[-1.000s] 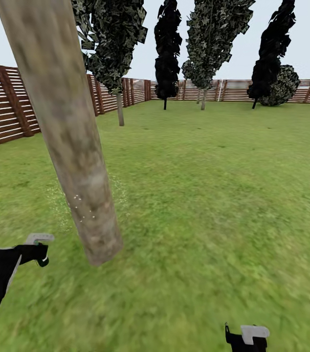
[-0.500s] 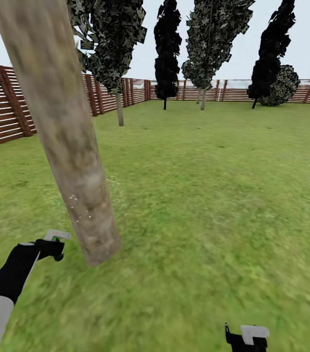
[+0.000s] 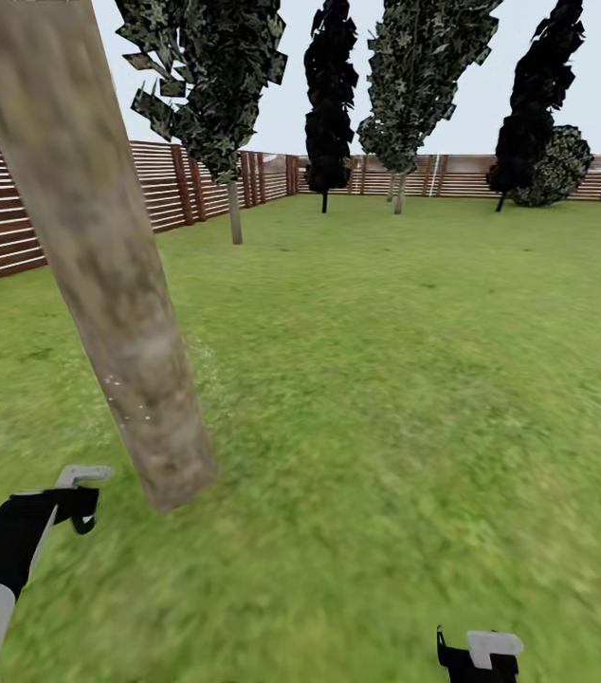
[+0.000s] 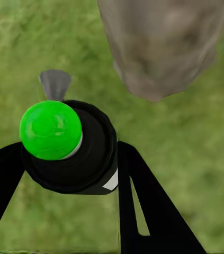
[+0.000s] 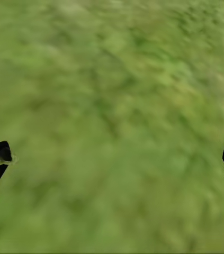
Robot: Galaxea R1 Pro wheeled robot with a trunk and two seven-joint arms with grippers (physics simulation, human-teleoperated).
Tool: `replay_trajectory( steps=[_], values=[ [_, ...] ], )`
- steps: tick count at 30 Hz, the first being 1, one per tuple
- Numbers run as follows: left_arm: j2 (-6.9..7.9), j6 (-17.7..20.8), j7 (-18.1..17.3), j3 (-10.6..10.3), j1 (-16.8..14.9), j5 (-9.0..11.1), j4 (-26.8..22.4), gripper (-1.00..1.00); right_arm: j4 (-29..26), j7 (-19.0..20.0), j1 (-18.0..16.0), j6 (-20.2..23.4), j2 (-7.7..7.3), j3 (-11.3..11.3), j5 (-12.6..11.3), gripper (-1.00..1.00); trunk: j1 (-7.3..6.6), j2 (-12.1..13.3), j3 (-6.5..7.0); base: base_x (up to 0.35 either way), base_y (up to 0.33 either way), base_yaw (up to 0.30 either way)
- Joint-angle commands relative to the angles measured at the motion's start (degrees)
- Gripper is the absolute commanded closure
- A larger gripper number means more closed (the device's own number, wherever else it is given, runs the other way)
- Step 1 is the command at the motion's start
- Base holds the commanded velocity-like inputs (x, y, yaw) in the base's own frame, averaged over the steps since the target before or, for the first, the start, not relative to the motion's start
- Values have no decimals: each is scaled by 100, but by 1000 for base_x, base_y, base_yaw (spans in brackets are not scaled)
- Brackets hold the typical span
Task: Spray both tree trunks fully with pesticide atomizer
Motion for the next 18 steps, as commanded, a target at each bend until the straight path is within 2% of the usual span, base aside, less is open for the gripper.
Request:
replay_trajectory(
  steps=[1, 4, 6, 8, 10, 11, 12, 13, 18],
  values=[
    [-4, -5, 15, 75, 0, 15, -2, 100, -1, 0, 1, 0, 0, 3, 0, -100, 0, 0, 0, 0, -272, 268],
    [-29, -17, 34, 144, 0, 8, 36, 100, 4, 0, 1, 0, 0, 6, 0, -100, 0, 0, 0, 24, -272, 276],
    [-142, -63, 35, 143, 2, 9, 62, 100, 6, 0, 2, 0, 0, 7, 0, -100, 0, 0, 0, 97, -272, 243],
    [-228, -123, 35, 115, 0, -17, 73, 100, 7, 0, 2, 0, 0, 7, 0, -100, 0, 0, 0, 149, -261, 59],
    [-233, -137, 43, 106, 0, -26, 75, 100, 7, 6, 0, 0, 0, 7, 6, -100, 0, 0, 0, 205, -222, 9],
    [-230, -149, 108, 104, 0, -28, 86, 100, 7, 8, 1, 3, 0, 7, 7, -100, 0, 0, 0, 228, -195, 3],
    [-236, -293, 511, 103, 0, -17, 205, 100, 7, 8, 1, 6, 0, 7, 8, -100, 0, 0, 0, 239, -178, 1],
    [-247, -449, 727, 105, 0, 4, 258, 100, 7, 9, 2, 6, 0, 7, 9, -100, 0, 0, 0, 242, -174, 0],
    [-253, -522, 764, 105, 0, 40, 278, 100, 7, 9, 3, 0, 0, 7, 7, -100, 0, 0, 0, 243, -173, 0]
  ],
)
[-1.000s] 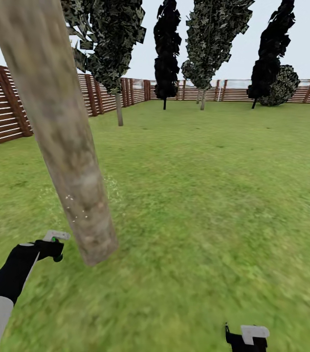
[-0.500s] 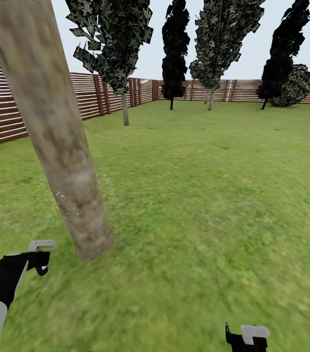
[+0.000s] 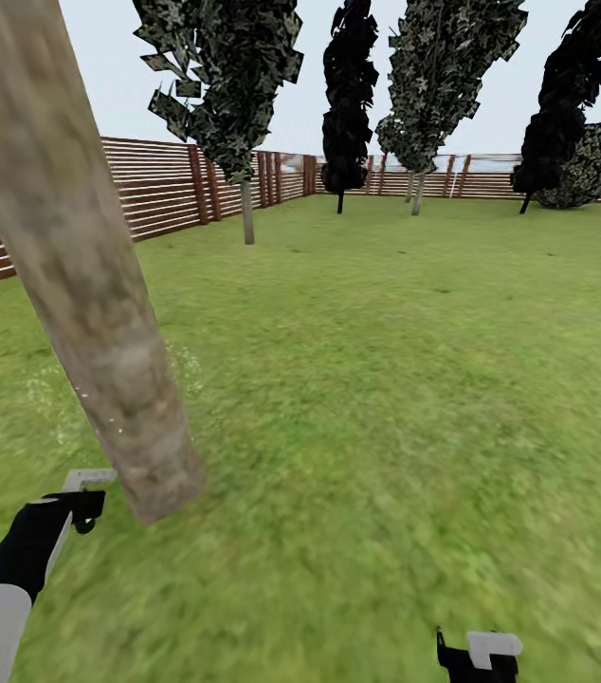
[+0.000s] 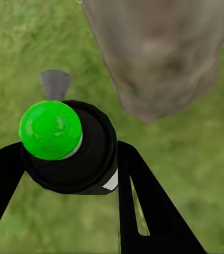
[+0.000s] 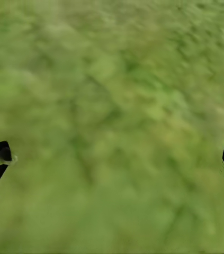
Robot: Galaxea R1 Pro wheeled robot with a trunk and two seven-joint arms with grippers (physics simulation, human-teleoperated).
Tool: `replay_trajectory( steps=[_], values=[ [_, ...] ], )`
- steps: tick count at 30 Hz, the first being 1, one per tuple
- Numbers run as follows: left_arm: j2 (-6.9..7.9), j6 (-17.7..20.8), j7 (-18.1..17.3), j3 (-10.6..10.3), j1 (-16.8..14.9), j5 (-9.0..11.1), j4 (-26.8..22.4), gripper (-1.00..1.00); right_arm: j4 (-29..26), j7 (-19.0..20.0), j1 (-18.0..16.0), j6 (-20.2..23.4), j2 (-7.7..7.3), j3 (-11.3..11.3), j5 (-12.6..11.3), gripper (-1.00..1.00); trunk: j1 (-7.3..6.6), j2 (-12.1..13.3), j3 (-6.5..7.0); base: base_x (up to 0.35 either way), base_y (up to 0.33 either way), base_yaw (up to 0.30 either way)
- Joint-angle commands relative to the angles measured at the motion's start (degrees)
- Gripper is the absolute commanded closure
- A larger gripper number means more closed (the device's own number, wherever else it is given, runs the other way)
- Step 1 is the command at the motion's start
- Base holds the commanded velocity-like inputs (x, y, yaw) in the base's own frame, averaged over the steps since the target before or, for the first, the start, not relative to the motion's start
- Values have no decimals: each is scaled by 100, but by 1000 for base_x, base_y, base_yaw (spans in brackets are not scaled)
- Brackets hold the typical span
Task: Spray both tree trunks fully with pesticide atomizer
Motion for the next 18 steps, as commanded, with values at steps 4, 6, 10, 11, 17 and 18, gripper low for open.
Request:
replay_trajectory(
  steps=[4, 6, 10, 11, 17, 18],
  values=[
    [0, 4, 8, 0, -1, -1, 0, 100, 0, 0, -2, 0, 0, 0, -7, -100, 0, 0, 0, 173, -223, 0],
    [0, 8, 9, 0, -1, -1, -7, 100, 0, -5, 0, 0, 0, 0, -6, -100, 0, 0, 0, 106, -257, 0],
    [0, 9, 9, 0, -5, -1, -9, 100, 0, -9, 0, 0, 0, 0, -6, -100, 0, 0, 0, 90, -264, 85],
    [1, 9, 9, 0, -6, -1, -9, 100, 0, -9, 0, 0, 0, 0, -4, -100, 0, 0, 0, 85, -265, 249],
    [0, 9, 9, 0, -7, -1, -9, 100, 0, -9, -1, 0, 0, 0, -3, -100, 0, 0, 0, 16, -268, 272],
    [0, 9, 9, 0, -4, -1, -9, 100, 0, -9, 0, 0, 0, 0, -2, -100, 0, 0, 0, 30, -269, 196]
  ],
)
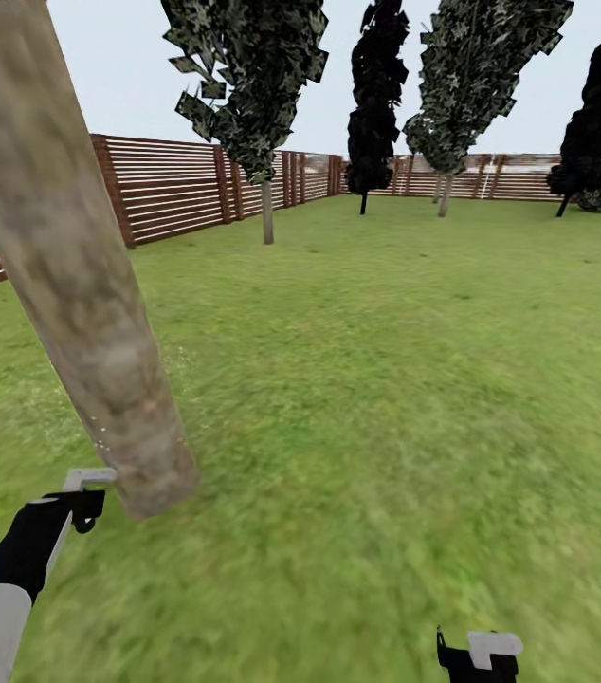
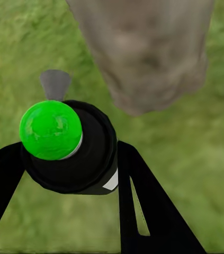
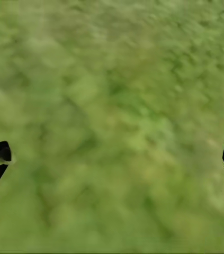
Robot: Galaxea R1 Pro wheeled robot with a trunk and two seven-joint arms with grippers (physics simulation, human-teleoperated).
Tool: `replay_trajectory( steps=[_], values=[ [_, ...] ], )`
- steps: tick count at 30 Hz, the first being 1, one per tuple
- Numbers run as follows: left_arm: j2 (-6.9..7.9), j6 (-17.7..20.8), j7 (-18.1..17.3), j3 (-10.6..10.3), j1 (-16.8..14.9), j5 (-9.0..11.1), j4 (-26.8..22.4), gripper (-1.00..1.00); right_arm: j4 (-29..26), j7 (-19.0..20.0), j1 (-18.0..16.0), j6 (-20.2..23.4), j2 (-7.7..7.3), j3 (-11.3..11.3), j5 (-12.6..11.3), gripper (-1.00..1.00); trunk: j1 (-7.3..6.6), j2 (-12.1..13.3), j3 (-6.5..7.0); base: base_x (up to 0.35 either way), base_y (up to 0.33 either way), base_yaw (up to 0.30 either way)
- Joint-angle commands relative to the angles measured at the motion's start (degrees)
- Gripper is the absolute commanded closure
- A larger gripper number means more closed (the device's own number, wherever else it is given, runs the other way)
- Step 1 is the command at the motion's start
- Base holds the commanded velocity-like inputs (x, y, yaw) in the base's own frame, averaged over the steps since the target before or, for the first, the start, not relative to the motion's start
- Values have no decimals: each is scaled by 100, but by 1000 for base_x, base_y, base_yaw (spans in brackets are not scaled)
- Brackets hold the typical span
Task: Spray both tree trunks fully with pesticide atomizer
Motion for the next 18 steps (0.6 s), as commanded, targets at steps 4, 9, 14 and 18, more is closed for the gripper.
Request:
replay_trajectory(
  steps=[4, 9, 14, 18],
  values=[
    [0, 2, 8, 0, 1, -1, -1, 100, 0, 0, 0, 0, 0, 0, -3, -100, 0, 0, 0, 101, -269, 32],
    [0, 0, 9, 0, 3, -1, -1, 100, 0, 0, -1, 0, 0, 0, -2, -100, 0, 0, 0, 122, -269, 26],
    [0, 0, 9, 0, 3, -1, -1, 100, 0, 0, -2, 0, 0, 0, -2, -100, 0, 0, 0, 105, -269, 239],
    [3, 2, 14, 3, 0, -1, -1, 100, 0, 0, -2, 0, 0, 0, 0, -100, 0, 0, 0, 97, -269, 275]
  ],
)
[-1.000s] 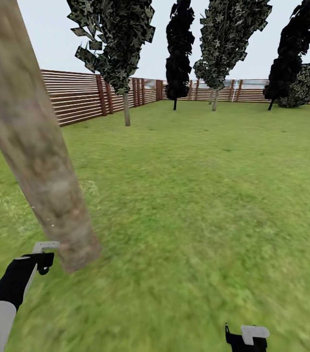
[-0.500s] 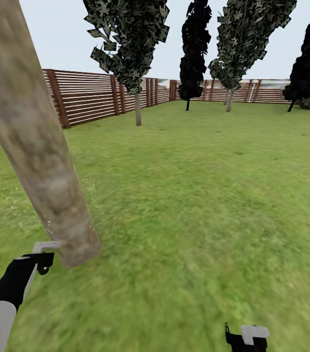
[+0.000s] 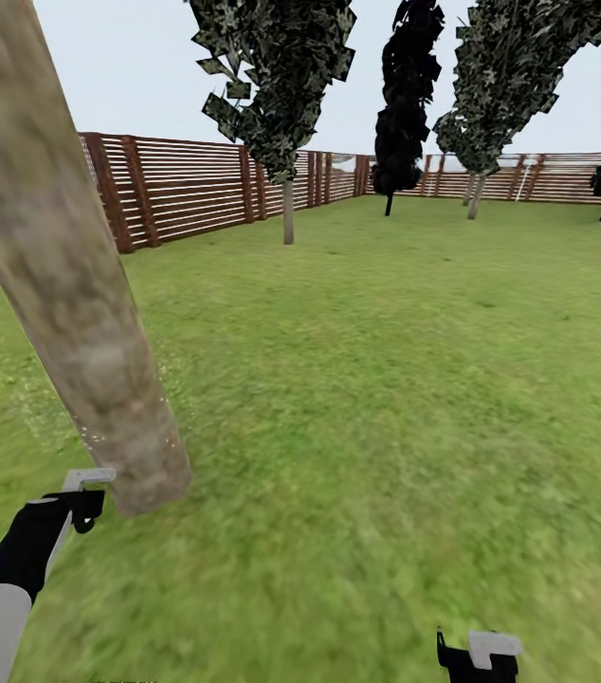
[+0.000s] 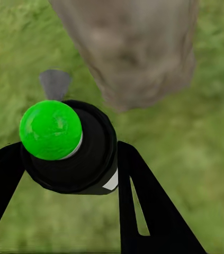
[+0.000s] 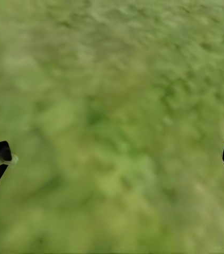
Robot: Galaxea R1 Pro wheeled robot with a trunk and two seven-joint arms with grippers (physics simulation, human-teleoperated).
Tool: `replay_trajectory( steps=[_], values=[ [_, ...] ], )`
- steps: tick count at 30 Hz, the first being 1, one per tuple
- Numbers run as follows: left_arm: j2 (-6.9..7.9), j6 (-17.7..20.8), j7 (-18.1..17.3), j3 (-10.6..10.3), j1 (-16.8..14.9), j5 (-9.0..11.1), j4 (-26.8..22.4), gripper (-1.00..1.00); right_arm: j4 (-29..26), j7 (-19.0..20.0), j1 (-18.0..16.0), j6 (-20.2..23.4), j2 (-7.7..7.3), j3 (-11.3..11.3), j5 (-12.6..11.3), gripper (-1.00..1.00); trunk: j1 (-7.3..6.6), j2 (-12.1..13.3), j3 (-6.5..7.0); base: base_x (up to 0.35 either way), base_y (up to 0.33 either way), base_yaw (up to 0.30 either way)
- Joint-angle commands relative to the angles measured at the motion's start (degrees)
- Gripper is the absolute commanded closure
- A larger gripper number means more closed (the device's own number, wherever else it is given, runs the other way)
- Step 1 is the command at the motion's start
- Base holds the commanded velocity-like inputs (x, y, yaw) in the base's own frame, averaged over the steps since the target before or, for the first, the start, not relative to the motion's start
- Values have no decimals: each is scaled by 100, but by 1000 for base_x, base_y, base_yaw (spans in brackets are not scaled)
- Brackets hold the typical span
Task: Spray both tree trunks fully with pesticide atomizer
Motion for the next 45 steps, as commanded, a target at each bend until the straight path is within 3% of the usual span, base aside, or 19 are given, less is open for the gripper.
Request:
replay_trajectory(
  steps=[1, 15, 30, 36, 39, 43, 45],
  values=[
    [-1, -1, 2, 1, -2, 0, 0, 100, 0, 0, 1, 0, 0, 0, 0, -100, 0, 0, 0, 112, -269, 276],
    [-3, -4, -5, 1, -1, 0, 0, 100, 0, 0, 2, 0, 0, 0, 0, -100, 0, 0, 0, 114, -269, 53],
    [-2, -9, 26, 5, 2, 4, 131, 100, 0, 0, 2, 0, 7, 0, -3, -100, 0, 0, 0, 126, -264, 266],
    [-98, -24, 66, 0, -5, -15, 176, 100, -182, 24, -6, -7, 68, 31, 4, -100, 0, 0, 0, 229, -197, 277],
    [-108, -31, 39, -11, -6, -23, 115, 100, -319, 36, -7, -6, 27, 36, 11, -100, 0, 0, 0, 150, -93, 277],
    [-82, 39, -28, -169, -48, -18, -170, 100, -325, 29, -7, -1, 26, 34, 5, -100, 0, 0, 0, 7, -4, 277],
    [-189, 68, -232, -181, -77, -10, -209, 100, -319, 42, -7, 0, 57, 35, 4, -100, 0, 0, 0, 0, 0, 276]
  ],
)
